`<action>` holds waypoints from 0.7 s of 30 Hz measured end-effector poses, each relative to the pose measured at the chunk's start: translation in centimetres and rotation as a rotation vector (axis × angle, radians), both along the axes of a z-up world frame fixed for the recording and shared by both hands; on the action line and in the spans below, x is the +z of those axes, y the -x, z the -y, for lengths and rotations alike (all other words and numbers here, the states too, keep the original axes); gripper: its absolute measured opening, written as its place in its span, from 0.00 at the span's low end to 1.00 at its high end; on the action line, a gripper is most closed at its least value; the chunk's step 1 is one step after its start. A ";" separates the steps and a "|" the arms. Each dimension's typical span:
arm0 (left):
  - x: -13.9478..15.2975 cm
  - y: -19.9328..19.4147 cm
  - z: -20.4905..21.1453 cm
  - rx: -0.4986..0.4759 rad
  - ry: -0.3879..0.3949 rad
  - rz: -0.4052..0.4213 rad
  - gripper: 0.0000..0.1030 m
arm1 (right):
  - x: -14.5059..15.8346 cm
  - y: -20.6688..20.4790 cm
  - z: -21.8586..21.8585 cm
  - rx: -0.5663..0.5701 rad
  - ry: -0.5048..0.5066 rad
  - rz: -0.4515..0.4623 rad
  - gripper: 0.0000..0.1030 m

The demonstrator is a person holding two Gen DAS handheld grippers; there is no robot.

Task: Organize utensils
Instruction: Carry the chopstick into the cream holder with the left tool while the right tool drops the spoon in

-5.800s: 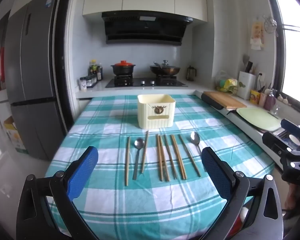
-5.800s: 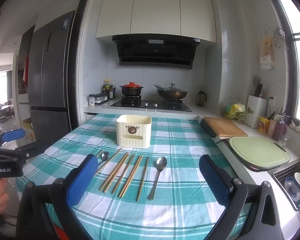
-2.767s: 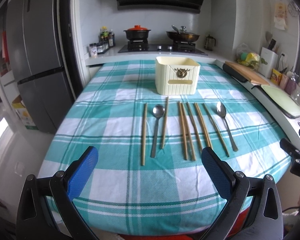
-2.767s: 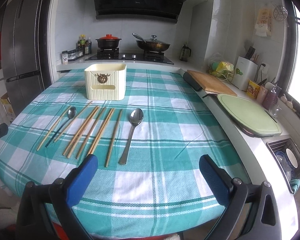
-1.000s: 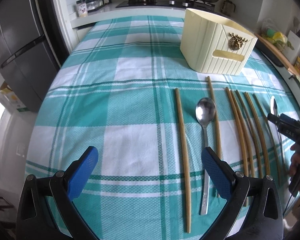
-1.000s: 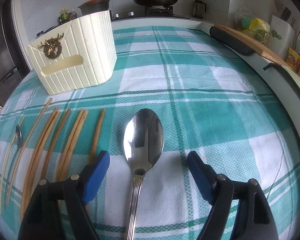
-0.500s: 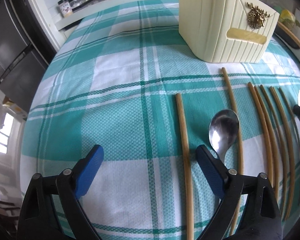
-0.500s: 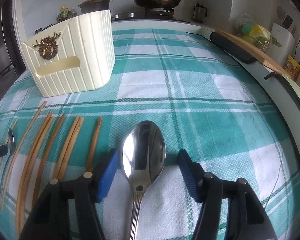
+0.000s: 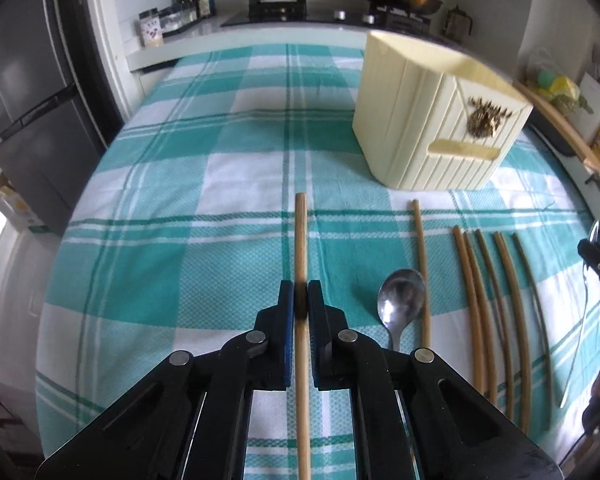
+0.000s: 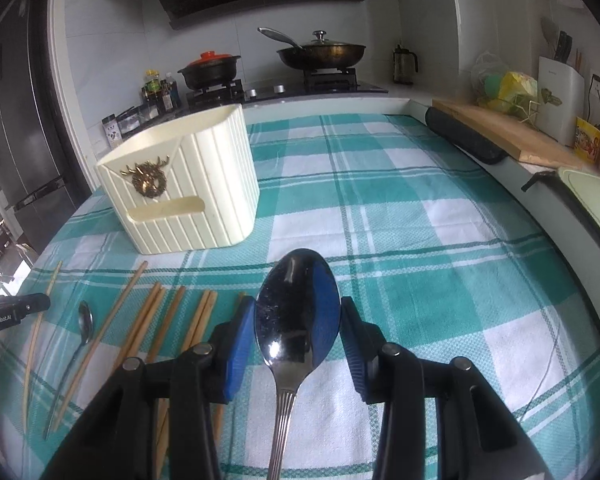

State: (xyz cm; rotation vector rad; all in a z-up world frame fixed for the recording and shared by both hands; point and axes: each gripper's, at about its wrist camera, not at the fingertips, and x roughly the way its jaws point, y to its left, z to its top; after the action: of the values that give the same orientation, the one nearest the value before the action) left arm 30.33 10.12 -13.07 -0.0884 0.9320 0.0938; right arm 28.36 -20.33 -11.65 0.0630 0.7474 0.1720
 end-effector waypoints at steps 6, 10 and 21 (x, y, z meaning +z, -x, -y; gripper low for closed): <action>6.1 3.4 -0.9 0.025 0.031 0.160 0.05 | 4.3 3.2 -0.2 0.053 -0.015 0.104 0.41; 8.6 5.4 -1.2 0.023 0.055 0.223 0.05 | 6.3 4.8 -0.1 0.074 -0.018 0.158 0.41; 10.9 7.2 -1.1 0.000 0.097 0.266 0.05 | 9.0 5.9 0.2 0.097 -0.032 0.226 0.41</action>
State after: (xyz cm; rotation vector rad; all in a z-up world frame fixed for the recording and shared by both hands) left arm 23.09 11.20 -2.15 -0.1864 0.6701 0.0351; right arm 22.45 -20.49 -2.64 0.0371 0.5224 0.2793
